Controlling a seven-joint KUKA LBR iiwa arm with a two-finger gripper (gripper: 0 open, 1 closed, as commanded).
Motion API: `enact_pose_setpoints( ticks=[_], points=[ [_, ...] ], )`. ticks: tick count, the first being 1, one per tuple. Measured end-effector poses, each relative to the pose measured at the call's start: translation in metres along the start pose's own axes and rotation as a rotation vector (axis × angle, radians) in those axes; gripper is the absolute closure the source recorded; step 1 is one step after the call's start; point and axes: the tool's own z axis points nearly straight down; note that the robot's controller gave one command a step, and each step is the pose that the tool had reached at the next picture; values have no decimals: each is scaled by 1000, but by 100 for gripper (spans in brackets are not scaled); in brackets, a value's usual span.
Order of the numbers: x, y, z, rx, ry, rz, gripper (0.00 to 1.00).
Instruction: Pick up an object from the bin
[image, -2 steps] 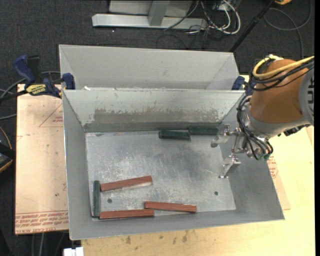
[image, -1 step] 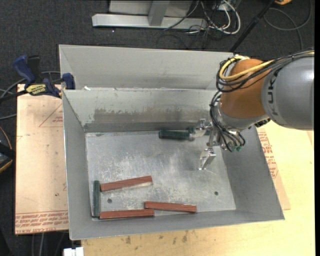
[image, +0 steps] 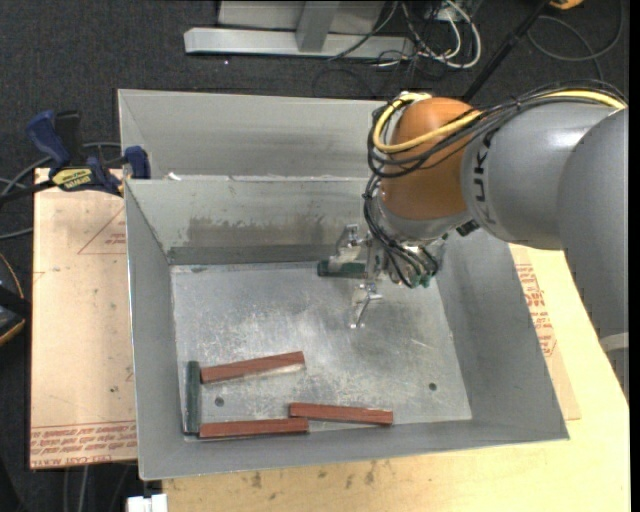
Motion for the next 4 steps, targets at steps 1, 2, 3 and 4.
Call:
enact_pose_setpoints(
  ticks=[1, 2, 3, 4],
  points=[
    [-11, 16, -4, -3, -4, 106, 0],
    [-14, -46, 33, -8, -30, 285, 0],
    [-10, -46, 35, -3, -14, 279, 100],
    [-10, -46, 35, -2, -14, 279, 100]
  ],
)
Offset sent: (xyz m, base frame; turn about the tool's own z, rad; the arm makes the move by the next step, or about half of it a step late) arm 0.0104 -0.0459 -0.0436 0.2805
